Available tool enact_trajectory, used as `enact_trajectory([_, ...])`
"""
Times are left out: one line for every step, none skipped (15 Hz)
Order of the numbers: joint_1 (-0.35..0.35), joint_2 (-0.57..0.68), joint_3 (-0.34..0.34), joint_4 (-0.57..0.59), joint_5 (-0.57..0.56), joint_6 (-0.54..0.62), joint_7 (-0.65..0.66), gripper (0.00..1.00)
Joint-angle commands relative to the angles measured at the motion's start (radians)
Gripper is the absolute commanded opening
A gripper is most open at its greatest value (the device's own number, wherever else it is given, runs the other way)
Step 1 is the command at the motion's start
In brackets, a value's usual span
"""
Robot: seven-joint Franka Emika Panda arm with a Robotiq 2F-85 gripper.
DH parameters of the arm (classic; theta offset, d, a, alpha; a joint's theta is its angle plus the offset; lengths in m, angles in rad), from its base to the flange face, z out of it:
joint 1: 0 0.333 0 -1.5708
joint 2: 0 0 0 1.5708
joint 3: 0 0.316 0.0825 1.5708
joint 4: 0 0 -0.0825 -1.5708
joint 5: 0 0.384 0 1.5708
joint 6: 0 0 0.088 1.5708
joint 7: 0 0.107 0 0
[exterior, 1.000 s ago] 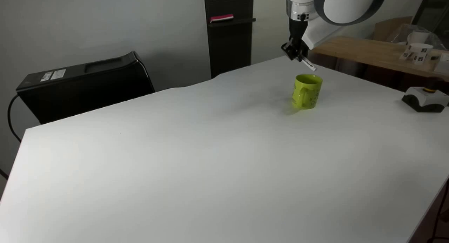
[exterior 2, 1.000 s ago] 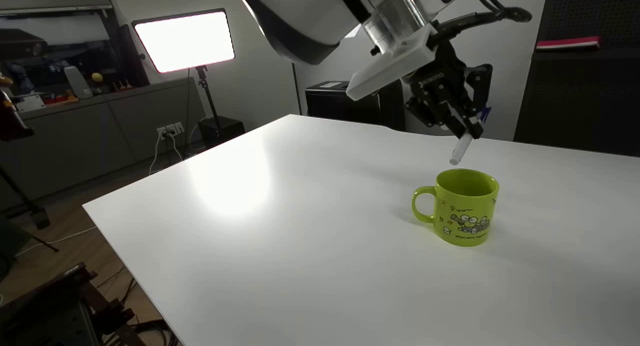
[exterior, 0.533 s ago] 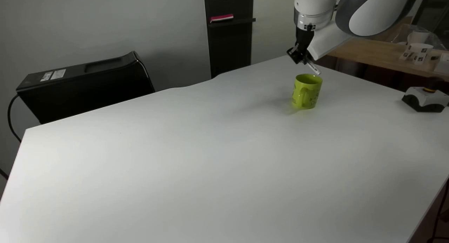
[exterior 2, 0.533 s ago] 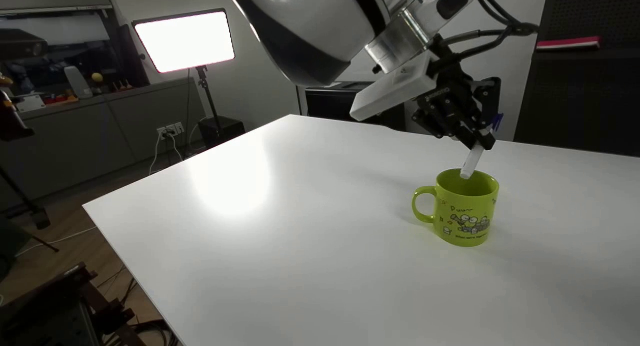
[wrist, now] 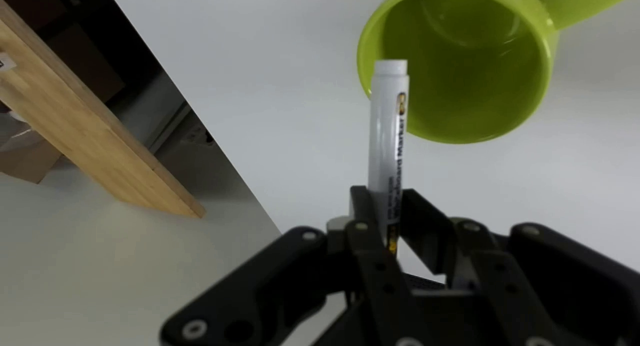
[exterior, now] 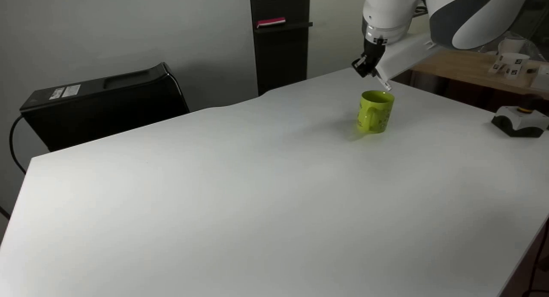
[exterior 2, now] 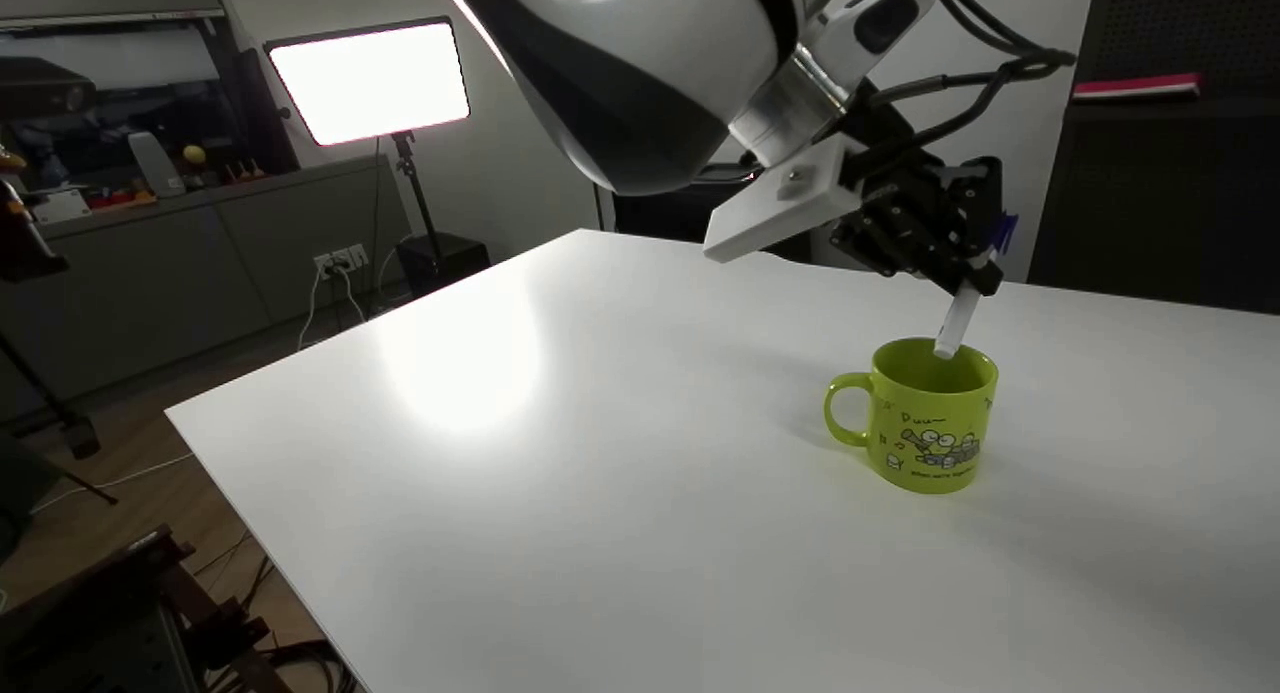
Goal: Pick the marker and put it in the cup
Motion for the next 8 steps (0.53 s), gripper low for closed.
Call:
enact_trajectory([0.101, 0.045, -0.108, -0.003, -0.095, 0.055, 0.178, 0.05])
enact_trajectory([0.122, 0.060, -0.130, -0.002, -0.116, 0.074, 0.218, 0.05])
enact_trajectory([0.143, 0.075, -0.151, -0.001, -0.132, 0.090, 0.255, 0.05])
enact_trajectory([0.160, 0.087, -0.169, -0.002, -0.145, 0.106, 0.285, 0.05])
enact_trajectory([0.180, 0.103, -0.191, -0.001, -0.159, 0.122, 0.320, 0.05])
enact_trajectory([0.198, 0.120, -0.211, 0.000, -0.173, 0.141, 0.351, 0.05])
enact_trajectory([0.215, 0.137, -0.231, 0.001, -0.183, 0.158, 0.379, 0.05])
enact_trajectory([0.231, 0.157, -0.252, 0.004, -0.193, 0.181, 0.410, 0.05])
